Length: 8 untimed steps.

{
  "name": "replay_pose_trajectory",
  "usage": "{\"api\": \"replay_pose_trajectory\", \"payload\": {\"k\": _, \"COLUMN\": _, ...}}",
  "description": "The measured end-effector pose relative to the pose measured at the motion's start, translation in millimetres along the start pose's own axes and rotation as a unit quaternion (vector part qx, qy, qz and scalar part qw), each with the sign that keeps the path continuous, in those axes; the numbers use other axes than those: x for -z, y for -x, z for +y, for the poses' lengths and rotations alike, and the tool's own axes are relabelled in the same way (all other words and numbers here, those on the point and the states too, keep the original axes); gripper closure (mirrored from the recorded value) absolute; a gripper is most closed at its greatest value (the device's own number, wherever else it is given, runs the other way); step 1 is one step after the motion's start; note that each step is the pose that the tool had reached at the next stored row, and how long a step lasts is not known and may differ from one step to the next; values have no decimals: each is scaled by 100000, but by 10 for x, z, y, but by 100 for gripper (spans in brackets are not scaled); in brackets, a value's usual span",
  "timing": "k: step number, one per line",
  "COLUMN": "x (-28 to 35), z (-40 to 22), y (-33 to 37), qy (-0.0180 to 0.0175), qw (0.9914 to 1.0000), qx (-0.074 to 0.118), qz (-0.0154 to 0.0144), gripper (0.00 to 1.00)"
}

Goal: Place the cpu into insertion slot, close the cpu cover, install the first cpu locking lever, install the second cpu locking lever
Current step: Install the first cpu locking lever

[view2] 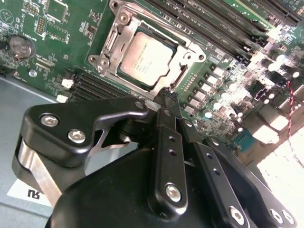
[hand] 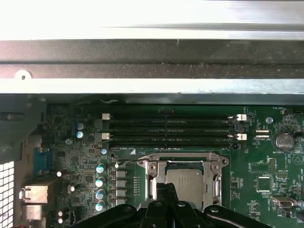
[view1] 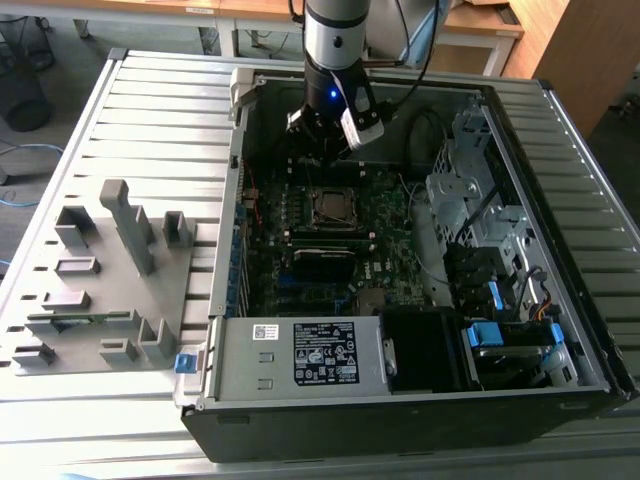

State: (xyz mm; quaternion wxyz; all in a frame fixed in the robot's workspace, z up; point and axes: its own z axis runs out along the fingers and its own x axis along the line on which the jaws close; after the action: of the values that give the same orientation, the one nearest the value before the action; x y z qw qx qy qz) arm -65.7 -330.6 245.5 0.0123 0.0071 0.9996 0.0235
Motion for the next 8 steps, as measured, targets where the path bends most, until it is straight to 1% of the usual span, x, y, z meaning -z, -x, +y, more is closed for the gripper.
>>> {"api": "replay_pose_trajectory", "payload": {"k": 3, "x": 33, "z": 2, "y": 1, "qy": 3, "qw": 100000, "qx": -2, "qz": -5, "gripper": 90}}
{"api": "replay_pose_trajectory", "payload": {"k": 6, "x": 33, "z": 2, "y": -6, "qy": 3, "qw": 100000, "qx": -5, "qz": -12, "gripper": 90}}
{"api": "replay_pose_trajectory", "payload": {"k": 8, "x": 35, "z": 1, "y": -36, "qy": -42, "qw": 100000, "qx": 1, "qz": -7, "gripper": 90}}
